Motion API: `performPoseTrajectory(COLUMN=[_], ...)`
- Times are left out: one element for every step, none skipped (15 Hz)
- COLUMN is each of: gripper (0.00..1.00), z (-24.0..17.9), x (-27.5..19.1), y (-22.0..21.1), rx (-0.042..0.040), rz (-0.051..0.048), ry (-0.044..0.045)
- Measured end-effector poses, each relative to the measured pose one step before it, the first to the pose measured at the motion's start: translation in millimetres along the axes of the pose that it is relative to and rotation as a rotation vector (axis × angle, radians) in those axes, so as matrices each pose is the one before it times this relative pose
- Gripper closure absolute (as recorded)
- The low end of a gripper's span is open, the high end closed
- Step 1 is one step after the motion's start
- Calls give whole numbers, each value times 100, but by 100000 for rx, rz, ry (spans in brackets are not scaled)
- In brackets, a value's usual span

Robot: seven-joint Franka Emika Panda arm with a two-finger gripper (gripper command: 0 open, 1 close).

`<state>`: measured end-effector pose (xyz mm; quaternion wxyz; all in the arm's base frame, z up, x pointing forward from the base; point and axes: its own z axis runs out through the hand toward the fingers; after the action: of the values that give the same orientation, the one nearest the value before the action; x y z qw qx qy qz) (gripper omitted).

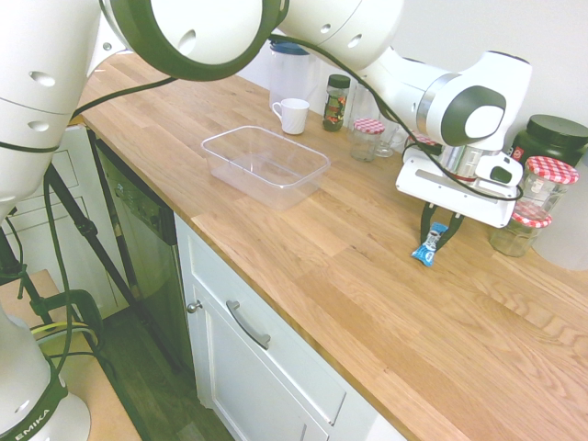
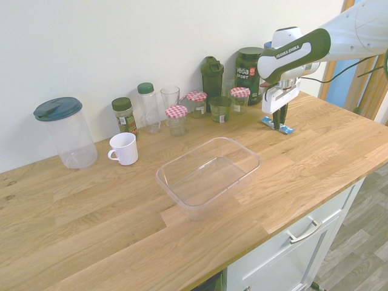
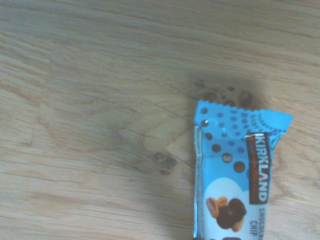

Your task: Put the protein bar into the container

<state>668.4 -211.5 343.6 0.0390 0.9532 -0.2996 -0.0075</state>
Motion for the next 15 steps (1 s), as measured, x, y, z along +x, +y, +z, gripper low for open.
performPoseTrajectory(gripper=[100, 100, 100, 100, 100, 100, 100, 100, 100, 100, 100, 100, 100, 100, 100], z=[-11, -32, -33, -106, -421, -952, -1432, -1772, -1867, -1546, -1427, -1051, -925, -663, -361], x=[14, 27, 46, 58, 33, -3, -85, -339, -706, -1021, -1397, -1486, -1579, -1752, -1730], y=[2, 8, 34, 41, 41, 87, 35, -112, -239, -464, -813, -931, -1079, -1362, -1346], rx=[-15, 7, -68, -105, 108, 418, 704, 937, 861, 610, 118, -253, -47, 39, 222], rz=[-21, -3, -12, -66, -60, 9, -75, -360, -676, -876, -946, -1001, -557, -408, -394], ry=[127, 197, 345, 565, 819, 1288, 1670, 1617, 1241, 840, 789, 412, 343, 412, 193])
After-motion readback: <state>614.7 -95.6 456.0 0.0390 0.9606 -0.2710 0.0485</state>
